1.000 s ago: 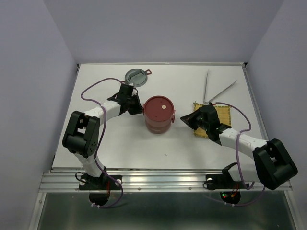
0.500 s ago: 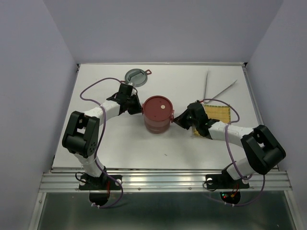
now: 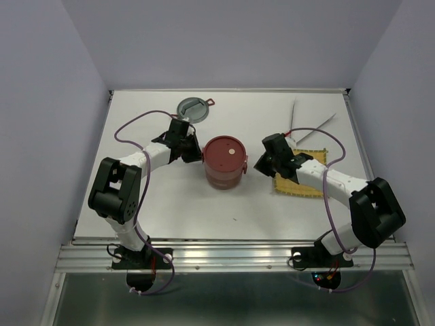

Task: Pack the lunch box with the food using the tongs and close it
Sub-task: Close the fastener on the packing box.

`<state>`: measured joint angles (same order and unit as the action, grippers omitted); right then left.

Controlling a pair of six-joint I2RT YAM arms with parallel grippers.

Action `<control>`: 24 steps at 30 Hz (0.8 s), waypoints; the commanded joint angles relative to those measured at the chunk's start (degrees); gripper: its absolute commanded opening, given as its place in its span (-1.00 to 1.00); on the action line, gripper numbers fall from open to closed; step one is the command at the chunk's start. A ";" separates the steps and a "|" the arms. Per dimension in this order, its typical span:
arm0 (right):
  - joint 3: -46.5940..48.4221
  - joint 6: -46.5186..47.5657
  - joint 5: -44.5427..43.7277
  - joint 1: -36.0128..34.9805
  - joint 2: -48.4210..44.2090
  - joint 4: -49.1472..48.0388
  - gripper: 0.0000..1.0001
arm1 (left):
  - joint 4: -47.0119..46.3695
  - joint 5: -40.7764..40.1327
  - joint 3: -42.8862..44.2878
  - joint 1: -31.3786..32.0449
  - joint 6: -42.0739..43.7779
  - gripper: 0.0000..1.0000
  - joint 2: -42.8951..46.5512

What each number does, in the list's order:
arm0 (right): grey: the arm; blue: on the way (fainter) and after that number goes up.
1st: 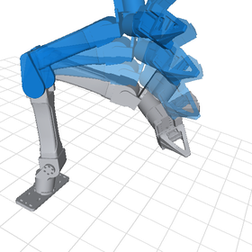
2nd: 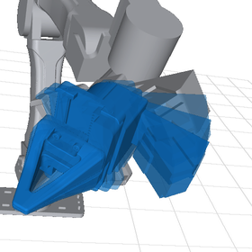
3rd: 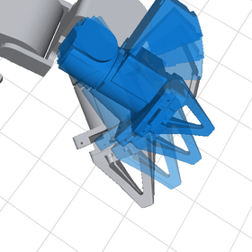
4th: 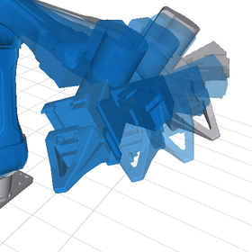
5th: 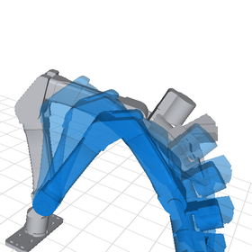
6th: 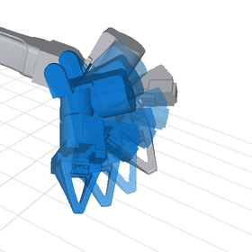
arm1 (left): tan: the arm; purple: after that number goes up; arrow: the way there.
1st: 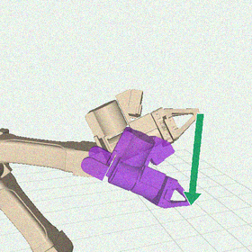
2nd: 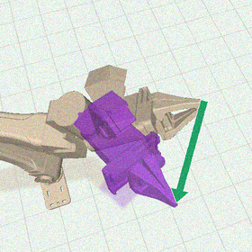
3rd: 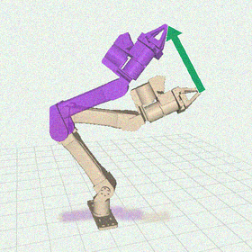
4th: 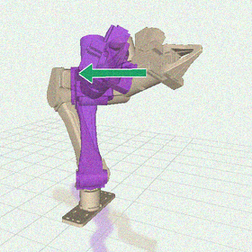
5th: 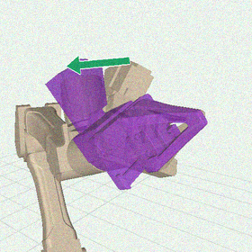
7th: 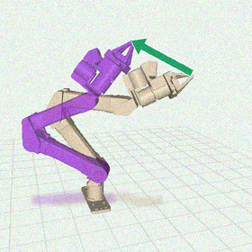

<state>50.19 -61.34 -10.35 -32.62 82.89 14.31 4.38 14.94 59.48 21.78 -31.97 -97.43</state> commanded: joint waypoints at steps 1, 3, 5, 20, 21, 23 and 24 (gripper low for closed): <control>3.07 2.63 -6.08 0.19 1.48 8.81 -0.99 | 0.71 0.27 -1.21 0.90 1.29 -1.00 1.28; 3.16 2.81 -6.35 0.19 1.66 9.42 -0.99 | 0.63 0.27 -1.13 0.90 1.29 -1.00 1.19; 2.89 2.55 -6.44 0.19 2.01 9.86 -0.99 | 0.80 0.27 -1.04 0.98 1.38 -1.00 1.19; 16.76 7.72 2.33 -7.36 12.89 2.84 -0.99 | 0.63 0.44 -1.03 0.90 1.20 -1.00 1.27; 18.61 8.25 4.09 -7.89 14.39 2.57 -0.99 | 0.54 0.44 -1.21 0.90 1.12 -1.00 1.36; 21.78 7.64 5.86 -8.42 16.86 2.48 -0.99 | 0.36 0.70 -1.21 1.07 0.94 -1.00 1.54; 21.53 7.29 5.43 -8.42 16.52 2.31 -0.99 | 0.28 0.79 -1.21 1.42 0.85 -1.00 1.54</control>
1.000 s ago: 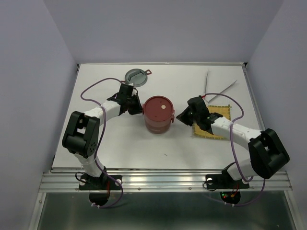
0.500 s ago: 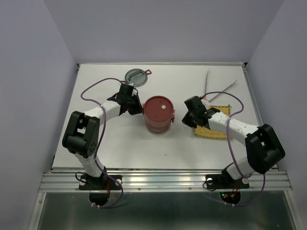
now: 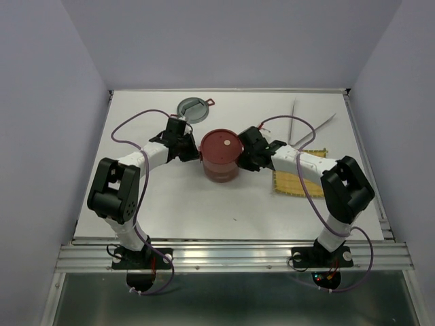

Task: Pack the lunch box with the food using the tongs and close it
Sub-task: Close the fastener on the packing box.

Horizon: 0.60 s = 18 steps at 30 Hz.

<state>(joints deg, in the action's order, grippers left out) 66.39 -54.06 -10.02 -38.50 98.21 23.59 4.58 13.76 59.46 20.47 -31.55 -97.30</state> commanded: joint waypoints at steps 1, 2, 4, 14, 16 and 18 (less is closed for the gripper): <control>3.68 -0.25 3.97 -2.54 -0.46 -7.07 -0.99 | 0.08 1.89 -1.19 2.82 0.44 -1.00 1.67; 2.61 -0.43 1.52 -2.02 -1.61 -7.07 -0.99 | 0.17 1.80 -1.10 3.17 0.35 -1.00 1.67; 0.07 -1.22 0.97 -0.01 -3.98 -6.98 -0.99 | 0.08 1.71 -1.10 3.44 0.26 -1.00 1.67; -12.34 0.88 -0.09 12.28 -16.65 -6.98 -0.99 | 0.34 0.92 -0.66 3.44 0.79 -1.00 1.06; -11.90 2.38 1.05 14.15 -15.78 -7.07 -0.99 | 0.69 0.57 -0.49 3.35 0.88 -1.00 0.88; -10.41 4.83 2.72 16.16 -13.94 -6.98 -0.99 | 0.96 0.39 -0.31 3.18 0.96 -1.00 0.97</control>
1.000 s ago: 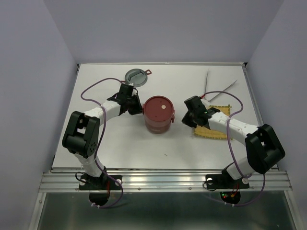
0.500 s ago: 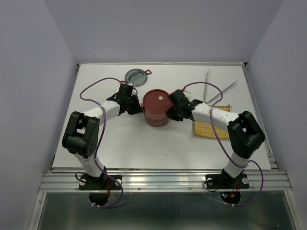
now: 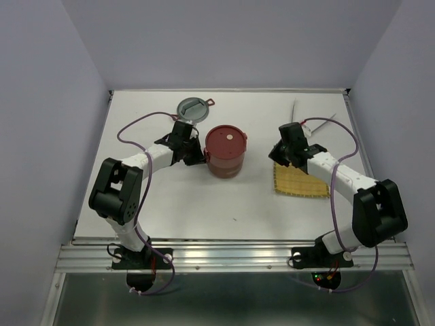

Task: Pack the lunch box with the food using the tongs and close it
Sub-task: Close the fastener on the packing box.

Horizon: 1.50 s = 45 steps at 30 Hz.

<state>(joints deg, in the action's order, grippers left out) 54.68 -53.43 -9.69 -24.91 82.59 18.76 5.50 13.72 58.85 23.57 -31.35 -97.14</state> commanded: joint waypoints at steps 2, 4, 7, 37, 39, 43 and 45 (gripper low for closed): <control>4.99 5.78 3.80 3.36 5.82 -2.24 -0.99 | 0.21 0.17 0.30 -0.02 0.77 -1.00 0.90; 7.97 8.16 4.94 3.89 8.72 -2.33 -0.99 | 0.30 0.00 0.30 -0.19 0.77 -1.00 0.82; 14.13 10.80 8.19 3.90 13.99 -3.12 -0.99 | 0.57 -0.27 0.39 -0.46 0.86 -1.00 0.99; 17.39 7.02 11.79 2.58 17.61 -5.14 -0.99 | 4.43 -2.55 7.42 -1.25 2.70 -1.00 -1.12; 17.48 6.67 12.94 2.58 17.96 -5.05 -0.99 | 4.70 -2.64 7.51 -1.34 2.79 -1.00 -1.03; 16.87 6.32 13.12 2.58 17.70 -5.14 -0.99 | 5.48 -3.17 7.42 -1.42 2.70 -1.00 -0.86; 16.52 6.41 13.73 2.58 17.17 -5.14 -0.99 | 6.28 -4.48 7.42 -1.42 3.14 -1.00 -0.33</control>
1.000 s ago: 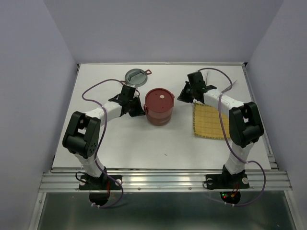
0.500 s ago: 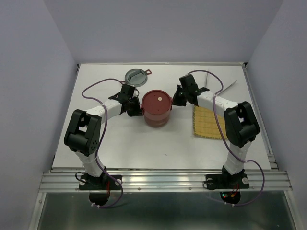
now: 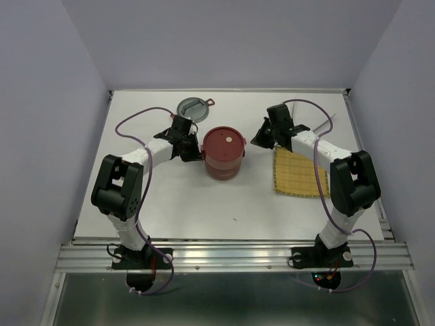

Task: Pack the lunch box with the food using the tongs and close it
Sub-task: Close the fastener on the packing box.

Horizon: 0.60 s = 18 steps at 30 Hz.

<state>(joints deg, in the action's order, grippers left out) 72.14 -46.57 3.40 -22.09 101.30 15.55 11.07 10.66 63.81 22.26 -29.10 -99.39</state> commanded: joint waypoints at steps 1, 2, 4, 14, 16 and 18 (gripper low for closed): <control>-1.03 -0.46 0.64 -0.76 -1.63 -2.02 -0.99 | 1.84 -2.21 2.46 -0.29 1.06 -1.00 2.18; -1.21 -0.37 0.82 -0.77 -1.80 -2.10 -0.99 | 2.55 -3.26 2.20 -0.46 1.15 -1.00 2.71; -1.39 -0.19 1.43 -0.77 -1.89 -2.37 -0.99 | 3.60 -5.02 1.67 -0.81 1.24 -1.00 3.33; -2.18 1.12 -5.58 -0.77 -8.03 -2.02 -0.99 | 6.42 -10.03 -1.15 -2.04 0.45 -1.00 8.68; -1.48 2.26 -7.44 -0.77 -10.92 -1.14 -0.99 | 6.51 -12.05 -0.88 -2.83 0.63 -1.00 11.40; -0.86 3.58 -8.49 -1.37 -12.87 -0.96 -0.99 | 6.33 -12.41 -0.53 -3.28 0.45 -1.00 13.17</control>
<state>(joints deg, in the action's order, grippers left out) 69.43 -45.84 -0.21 -22.57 95.42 16.05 16.95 2.11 62.67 20.01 -28.97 -92.51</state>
